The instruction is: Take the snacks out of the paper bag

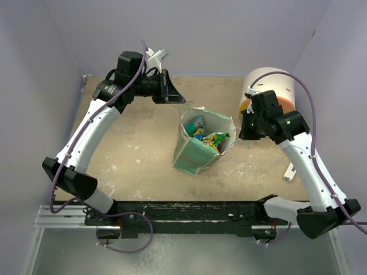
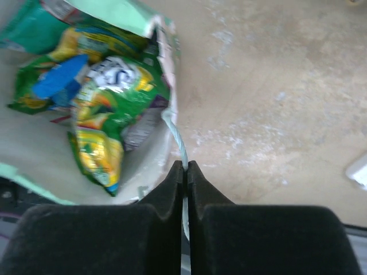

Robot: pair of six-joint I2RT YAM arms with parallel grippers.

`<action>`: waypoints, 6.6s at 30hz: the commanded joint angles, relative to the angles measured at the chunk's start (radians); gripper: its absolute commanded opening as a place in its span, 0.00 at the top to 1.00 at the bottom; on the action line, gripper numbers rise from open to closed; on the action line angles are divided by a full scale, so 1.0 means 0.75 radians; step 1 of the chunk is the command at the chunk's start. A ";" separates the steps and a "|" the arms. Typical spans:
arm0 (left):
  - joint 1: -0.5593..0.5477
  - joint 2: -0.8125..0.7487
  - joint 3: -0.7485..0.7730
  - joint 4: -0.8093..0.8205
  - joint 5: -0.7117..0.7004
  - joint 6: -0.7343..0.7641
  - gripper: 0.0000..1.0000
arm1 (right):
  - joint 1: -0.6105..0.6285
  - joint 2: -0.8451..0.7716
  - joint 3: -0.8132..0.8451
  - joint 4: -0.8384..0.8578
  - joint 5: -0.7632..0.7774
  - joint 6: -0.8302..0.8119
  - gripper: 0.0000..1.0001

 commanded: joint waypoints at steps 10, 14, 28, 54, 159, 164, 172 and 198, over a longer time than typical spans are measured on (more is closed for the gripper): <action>0.259 -0.219 0.030 -0.081 -0.102 -0.060 1.00 | 0.082 -0.005 0.035 0.481 -0.614 0.235 1.00; 0.394 -0.248 0.094 -0.206 -0.157 0.003 1.00 | 0.279 0.141 0.156 0.531 -0.565 0.284 1.00; 0.627 -0.318 0.158 -0.406 -0.171 0.156 1.00 | 0.564 0.445 0.229 0.852 -0.641 0.479 1.00; 0.625 -0.705 -0.421 -0.202 0.136 -0.125 1.00 | 0.592 0.240 0.142 0.385 -0.127 -0.292 0.59; 0.625 -0.736 -0.471 -0.214 0.099 -0.082 1.00 | 0.884 -0.179 -0.210 0.988 0.926 -0.257 1.00; 0.625 -0.737 -0.467 -0.240 0.091 -0.080 1.00 | 0.817 -0.109 -0.335 0.784 1.077 0.081 1.00; 0.625 -0.736 -0.472 -0.239 0.086 -0.097 1.00 | 0.595 0.071 -0.594 0.760 0.741 0.340 1.00; 0.625 -0.788 -0.525 -0.215 0.131 -0.114 1.00 | 0.584 0.106 -0.535 0.782 0.149 0.263 0.35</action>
